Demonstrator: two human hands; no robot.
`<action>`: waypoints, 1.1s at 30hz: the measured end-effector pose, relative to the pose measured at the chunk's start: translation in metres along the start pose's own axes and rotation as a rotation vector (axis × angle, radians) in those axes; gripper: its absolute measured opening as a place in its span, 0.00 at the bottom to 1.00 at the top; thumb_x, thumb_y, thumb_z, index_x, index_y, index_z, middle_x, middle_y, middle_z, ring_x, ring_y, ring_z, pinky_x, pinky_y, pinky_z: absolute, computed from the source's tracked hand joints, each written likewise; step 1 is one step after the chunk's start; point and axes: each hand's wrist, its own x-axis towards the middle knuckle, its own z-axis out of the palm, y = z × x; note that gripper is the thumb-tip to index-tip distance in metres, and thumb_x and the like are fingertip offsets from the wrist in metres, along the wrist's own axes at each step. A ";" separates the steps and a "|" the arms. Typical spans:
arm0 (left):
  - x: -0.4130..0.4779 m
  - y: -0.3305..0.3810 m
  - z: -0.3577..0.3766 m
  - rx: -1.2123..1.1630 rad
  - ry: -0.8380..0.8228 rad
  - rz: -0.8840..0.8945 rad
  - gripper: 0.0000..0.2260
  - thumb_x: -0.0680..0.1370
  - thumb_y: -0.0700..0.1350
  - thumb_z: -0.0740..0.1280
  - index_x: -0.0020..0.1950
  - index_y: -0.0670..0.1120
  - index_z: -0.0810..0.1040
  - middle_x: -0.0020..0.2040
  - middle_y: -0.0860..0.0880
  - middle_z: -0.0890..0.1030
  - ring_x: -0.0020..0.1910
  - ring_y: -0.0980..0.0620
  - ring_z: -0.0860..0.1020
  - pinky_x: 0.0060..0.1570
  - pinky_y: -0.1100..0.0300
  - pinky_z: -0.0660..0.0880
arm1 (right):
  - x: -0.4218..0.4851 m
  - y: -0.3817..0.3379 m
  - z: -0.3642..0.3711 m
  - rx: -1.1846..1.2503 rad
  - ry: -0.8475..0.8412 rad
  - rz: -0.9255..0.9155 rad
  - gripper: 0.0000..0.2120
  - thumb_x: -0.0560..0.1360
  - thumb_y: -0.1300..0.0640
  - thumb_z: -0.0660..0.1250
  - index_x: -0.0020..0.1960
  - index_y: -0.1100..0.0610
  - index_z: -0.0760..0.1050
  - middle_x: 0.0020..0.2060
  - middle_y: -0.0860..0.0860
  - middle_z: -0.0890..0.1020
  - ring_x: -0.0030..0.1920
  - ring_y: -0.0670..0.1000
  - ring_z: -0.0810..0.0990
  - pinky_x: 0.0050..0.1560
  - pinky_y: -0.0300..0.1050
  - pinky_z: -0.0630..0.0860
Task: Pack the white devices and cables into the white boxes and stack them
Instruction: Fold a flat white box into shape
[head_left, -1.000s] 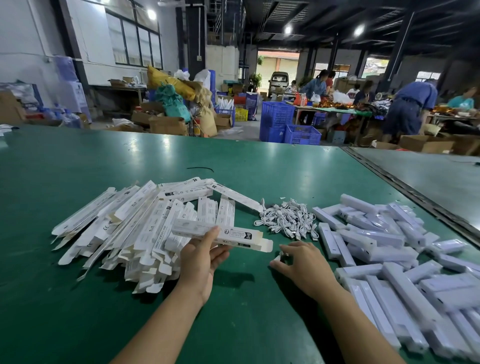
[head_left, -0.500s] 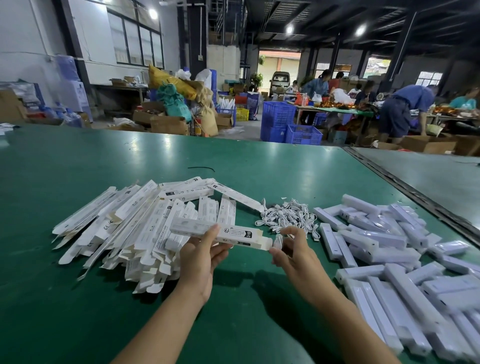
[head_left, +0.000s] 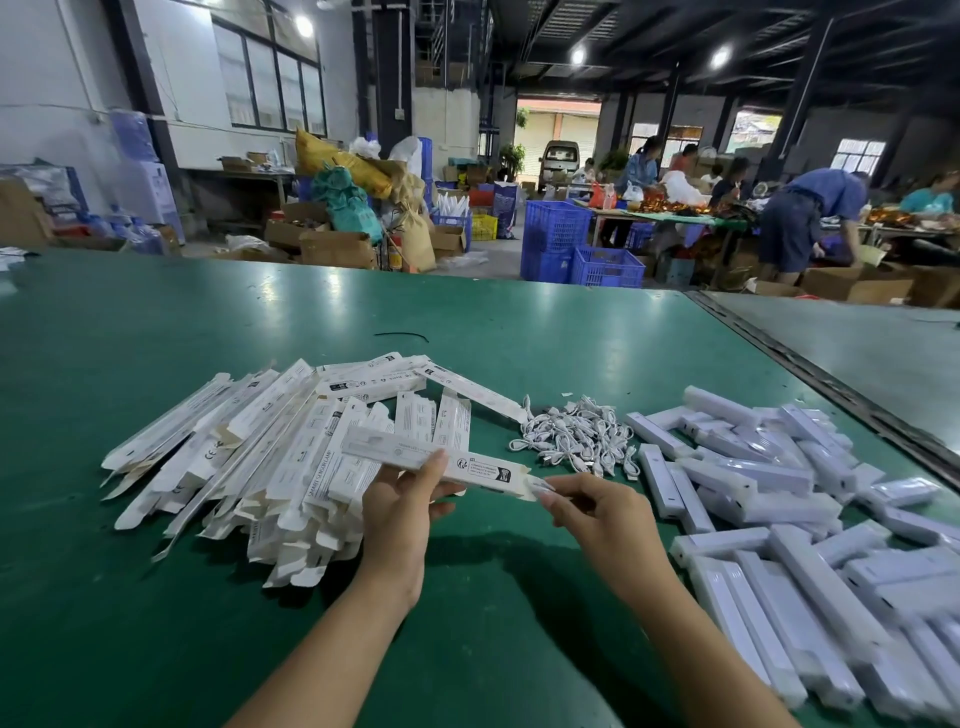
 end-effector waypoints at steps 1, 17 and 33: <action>0.000 -0.001 0.000 0.006 -0.010 0.002 0.06 0.79 0.42 0.69 0.56 0.48 0.80 0.50 0.45 0.86 0.45 0.46 0.84 0.37 0.61 0.78 | 0.000 0.000 0.001 0.028 0.001 0.036 0.03 0.74 0.53 0.74 0.47 0.48 0.84 0.28 0.43 0.81 0.28 0.40 0.74 0.30 0.31 0.68; -0.005 0.000 0.002 0.078 -0.102 0.076 0.16 0.70 0.51 0.72 0.56 0.48 0.81 0.48 0.48 0.86 0.44 0.50 0.85 0.37 0.62 0.79 | -0.001 -0.010 0.001 0.656 -0.095 0.298 0.22 0.73 0.68 0.71 0.62 0.51 0.72 0.45 0.56 0.86 0.31 0.49 0.79 0.36 0.42 0.73; -0.001 -0.005 0.000 0.079 -0.098 0.121 0.20 0.72 0.54 0.72 0.59 0.47 0.77 0.49 0.46 0.86 0.45 0.45 0.85 0.37 0.61 0.79 | -0.003 -0.016 0.001 0.857 -0.246 0.466 0.17 0.77 0.67 0.65 0.62 0.51 0.75 0.52 0.54 0.85 0.25 0.53 0.80 0.25 0.40 0.75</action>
